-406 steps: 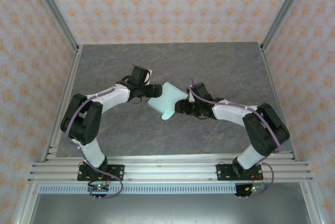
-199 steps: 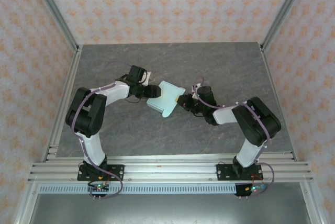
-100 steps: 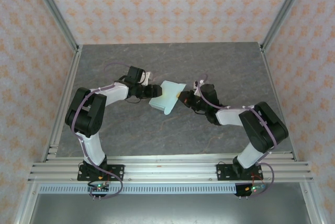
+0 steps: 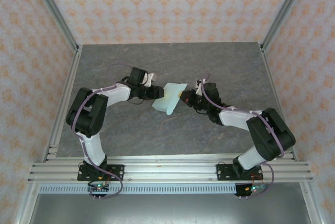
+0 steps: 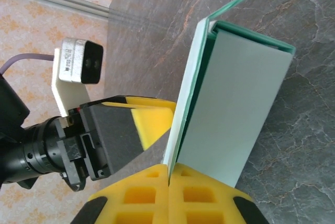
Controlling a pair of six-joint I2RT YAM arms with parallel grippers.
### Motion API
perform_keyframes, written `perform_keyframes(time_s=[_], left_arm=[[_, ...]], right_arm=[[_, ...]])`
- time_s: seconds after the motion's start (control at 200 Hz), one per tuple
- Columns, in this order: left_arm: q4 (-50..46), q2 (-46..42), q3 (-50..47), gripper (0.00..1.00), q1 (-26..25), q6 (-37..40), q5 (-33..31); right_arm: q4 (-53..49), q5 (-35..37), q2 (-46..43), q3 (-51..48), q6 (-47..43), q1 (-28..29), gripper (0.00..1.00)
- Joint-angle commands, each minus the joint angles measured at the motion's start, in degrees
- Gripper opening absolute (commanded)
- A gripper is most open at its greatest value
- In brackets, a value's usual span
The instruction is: Fold the paper box
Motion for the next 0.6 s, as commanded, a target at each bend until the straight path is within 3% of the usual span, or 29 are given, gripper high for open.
perform_keyframes(time_s=[0.0, 0.46, 0.596], left_arm=[[-1.2, 2.2, -0.5, 0.56, -2.2, -0.2, 2.7], [-1.4, 5.0, 1.9, 0.57, -5.0, -0.4, 3.2], [-1.4, 4.1, 1.9, 0.57, -5.0, -0.8, 0.6]], right_arm=[[0.1, 0.9, -2.4, 3.0, -2.4, 0.2, 0.03], [-12.6, 5.4, -1.8, 7.5, -3.6, 0.9, 0.04], [-16.0, 7.7, -1.2, 8.3, -4.3, 1.7, 0.04]])
